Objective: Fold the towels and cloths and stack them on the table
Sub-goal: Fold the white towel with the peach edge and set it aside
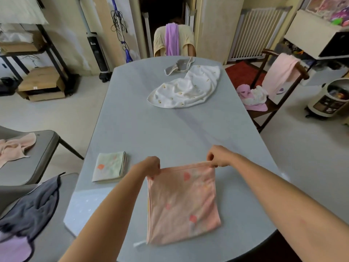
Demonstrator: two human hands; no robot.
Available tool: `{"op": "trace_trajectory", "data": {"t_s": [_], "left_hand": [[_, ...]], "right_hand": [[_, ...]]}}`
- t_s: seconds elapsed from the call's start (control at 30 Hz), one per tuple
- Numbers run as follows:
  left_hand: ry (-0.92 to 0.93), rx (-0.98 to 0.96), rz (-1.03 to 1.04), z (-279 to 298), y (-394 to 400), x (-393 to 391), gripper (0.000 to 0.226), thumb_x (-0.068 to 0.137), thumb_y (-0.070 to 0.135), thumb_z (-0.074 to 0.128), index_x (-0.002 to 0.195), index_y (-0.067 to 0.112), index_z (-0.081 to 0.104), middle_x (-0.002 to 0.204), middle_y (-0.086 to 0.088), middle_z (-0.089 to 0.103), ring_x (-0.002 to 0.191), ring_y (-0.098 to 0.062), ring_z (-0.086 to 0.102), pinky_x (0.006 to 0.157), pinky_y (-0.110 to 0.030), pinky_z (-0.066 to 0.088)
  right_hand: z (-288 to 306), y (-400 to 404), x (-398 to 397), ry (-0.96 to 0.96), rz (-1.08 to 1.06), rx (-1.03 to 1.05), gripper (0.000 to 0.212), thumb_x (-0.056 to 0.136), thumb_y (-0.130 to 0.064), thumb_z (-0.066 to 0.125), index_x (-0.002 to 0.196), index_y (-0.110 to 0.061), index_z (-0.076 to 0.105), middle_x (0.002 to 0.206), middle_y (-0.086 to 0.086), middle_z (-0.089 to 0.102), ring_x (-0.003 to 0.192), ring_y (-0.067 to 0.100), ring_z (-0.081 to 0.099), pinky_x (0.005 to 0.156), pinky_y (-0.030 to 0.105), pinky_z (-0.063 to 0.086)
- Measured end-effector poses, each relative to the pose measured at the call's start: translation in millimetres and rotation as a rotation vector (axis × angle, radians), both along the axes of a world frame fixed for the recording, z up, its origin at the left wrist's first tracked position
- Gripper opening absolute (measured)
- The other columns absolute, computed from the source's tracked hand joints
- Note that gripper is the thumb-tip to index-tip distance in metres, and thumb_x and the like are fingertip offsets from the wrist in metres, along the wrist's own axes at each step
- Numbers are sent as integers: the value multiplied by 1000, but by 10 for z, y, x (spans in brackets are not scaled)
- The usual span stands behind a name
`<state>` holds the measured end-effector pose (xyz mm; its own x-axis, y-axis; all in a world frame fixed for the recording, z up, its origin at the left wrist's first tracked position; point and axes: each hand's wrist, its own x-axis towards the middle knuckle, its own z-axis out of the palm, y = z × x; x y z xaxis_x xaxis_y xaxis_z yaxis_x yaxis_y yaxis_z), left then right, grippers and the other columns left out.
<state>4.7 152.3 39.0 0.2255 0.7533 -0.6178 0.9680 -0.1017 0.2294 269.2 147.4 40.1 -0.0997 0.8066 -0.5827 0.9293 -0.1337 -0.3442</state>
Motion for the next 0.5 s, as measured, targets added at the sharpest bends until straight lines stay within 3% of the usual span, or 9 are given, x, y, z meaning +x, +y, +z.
{"op": "trace_trajectory", "data": {"t_s": [0.07, 0.23, 0.37, 0.5], "left_hand": [[7, 140, 6, -199, -33, 56, 23, 92, 4, 42, 113, 2, 50, 110, -17, 60, 97, -33, 61, 77, -36, 47], [1, 307, 51, -538, -43, 105, 21, 83, -2, 41, 100, 6, 50, 103, -15, 55, 92, -34, 56, 68, -32, 36], [-16, 346, 121, -865, 57, 134, 28, 86, -8, 36, 108, 5, 48, 112, -14, 50, 105, -32, 50, 77, -38, 43], [9, 304, 161, -1148, 149, 145, 35, 91, 3, 43, 126, 5, 40, 141, -14, 31, 137, -32, 24, 92, -41, 44]], "right_hand": [[-275, -17, -6, -69, -31, 122, 17, 81, -22, 65, 65, -22, 61, 75, 1, 68, 72, 18, 64, 60, 23, 42], [-773, -14, -42, -29, -205, 266, 15, 81, -6, 55, 79, -13, 68, 91, 16, 69, 88, 32, 65, 67, 30, 44], [-1089, 116, -99, 28, -312, 390, 9, 84, -2, 56, 85, -6, 64, 93, 18, 68, 88, 34, 63, 65, 31, 38], [-1271, 202, -180, 142, -346, 435, 21, 87, -6, 59, 108, -2, 59, 108, 20, 59, 95, 34, 59, 80, 34, 43]]}}
